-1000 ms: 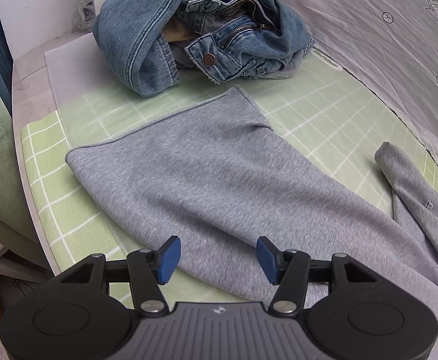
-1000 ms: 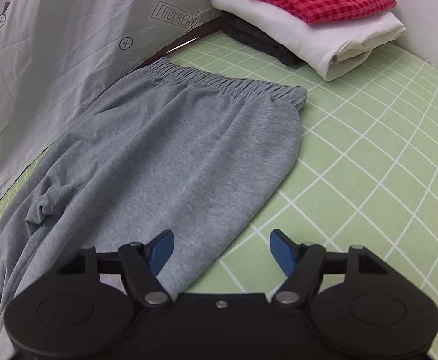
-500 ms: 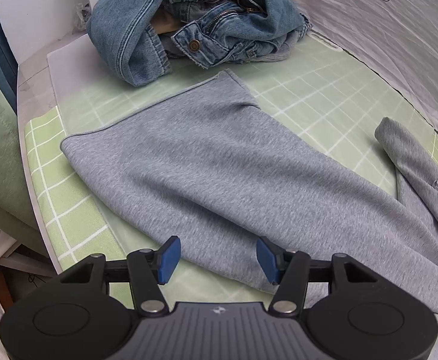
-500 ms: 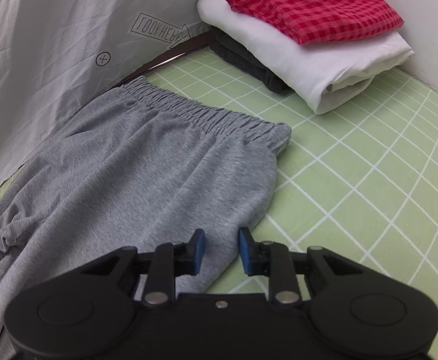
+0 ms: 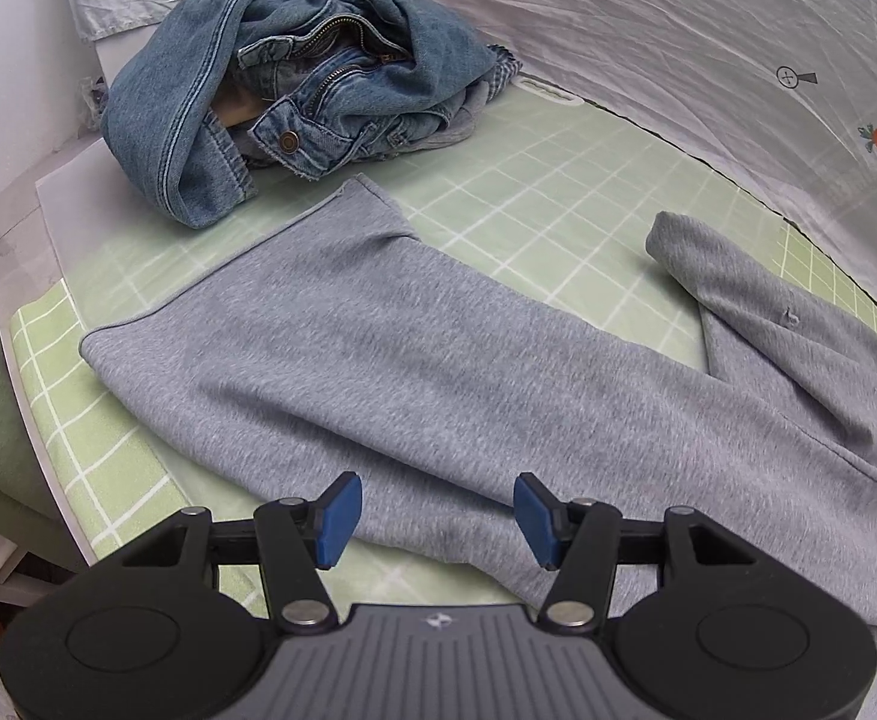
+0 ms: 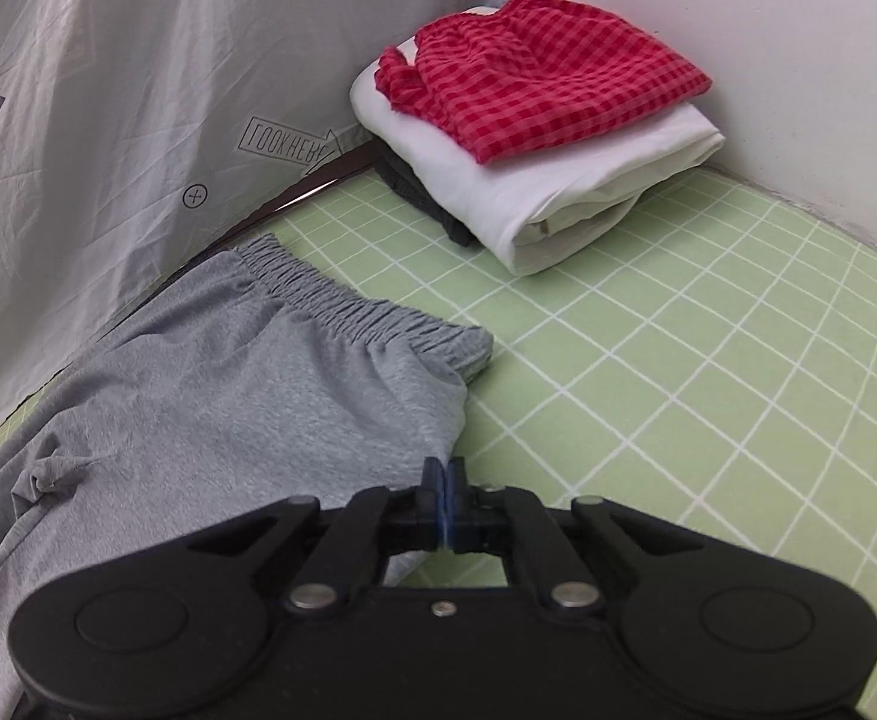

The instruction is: Fold clothes

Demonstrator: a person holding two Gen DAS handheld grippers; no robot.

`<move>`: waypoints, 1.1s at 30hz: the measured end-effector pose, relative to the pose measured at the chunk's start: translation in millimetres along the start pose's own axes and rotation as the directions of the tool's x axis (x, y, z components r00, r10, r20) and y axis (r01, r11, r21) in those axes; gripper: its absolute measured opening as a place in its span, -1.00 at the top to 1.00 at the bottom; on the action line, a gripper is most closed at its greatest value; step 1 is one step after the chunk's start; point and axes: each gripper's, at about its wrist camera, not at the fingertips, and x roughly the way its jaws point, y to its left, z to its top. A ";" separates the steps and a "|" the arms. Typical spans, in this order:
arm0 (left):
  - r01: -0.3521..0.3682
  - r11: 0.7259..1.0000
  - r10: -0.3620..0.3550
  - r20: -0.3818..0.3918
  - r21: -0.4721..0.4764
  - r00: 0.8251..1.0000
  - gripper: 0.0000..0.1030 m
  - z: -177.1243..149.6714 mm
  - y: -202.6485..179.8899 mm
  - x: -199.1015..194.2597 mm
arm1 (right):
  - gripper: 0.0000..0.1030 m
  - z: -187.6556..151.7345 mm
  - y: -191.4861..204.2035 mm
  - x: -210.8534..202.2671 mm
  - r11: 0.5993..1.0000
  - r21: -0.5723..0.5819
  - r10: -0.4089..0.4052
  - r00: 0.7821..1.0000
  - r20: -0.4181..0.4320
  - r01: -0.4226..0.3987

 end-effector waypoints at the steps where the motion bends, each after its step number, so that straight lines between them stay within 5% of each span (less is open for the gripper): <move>1: 0.002 1.000 -0.002 -0.003 -0.001 1.000 -0.11 -3.7 1.2 -1.7 | 0.99 -0.9 -7.1 -5.8 1.000 -0.001 -0.011 1.000 0.005 0.011; 8: 0.000 1.000 0.000 -0.017 0.009 1.000 -0.12 -28.4 7.3 -12.1 | 0.98 -11.5 -48.9 -25.5 0.990 -0.061 -0.130 0.991 -0.009 0.130; 15: -0.006 1.000 0.006 -0.004 0.022 1.000 -0.13 -32.1 18.7 -19.3 | 0.83 -27.1 -31.1 -26.5 0.968 -0.168 -0.195 0.979 -0.050 0.185; 17: -0.009 0.999 0.009 0.008 0.032 1.000 -0.13 -27.9 24.4 -20.9 | 0.01 -27.6 -19.3 -29.2 0.964 -0.177 -0.206 0.978 -0.035 0.197; 20: -0.016 0.999 0.016 0.018 0.043 1.000 -0.22 -18.6 34.5 -20.9 | -0.71 -29.1 3.8 -33.5 0.957 -0.192 -0.220 0.975 -0.002 0.216; 22: -0.012 0.999 0.011 0.021 0.047 1.000 -0.23 -9.7 40.7 -19.6 | -0.92 -31.8 23.4 -36.1 0.955 -0.215 -0.205 0.979 0.016 0.203; 28: -0.001 0.994 -0.004 0.044 0.111 0.999 -0.39 30.4 54.7 -7.6 | -1.00 -54.6 88.2 -47.5 0.971 -0.234 -0.053 0.998 0.025 0.057; 33: 0.020 0.988 -0.029 0.054 0.151 0.998 -0.40 65.7 68.3 11.4 | -1.00 -87.3 149.8 -46.6 0.964 -0.266 -0.018 1.000 -0.015 0.014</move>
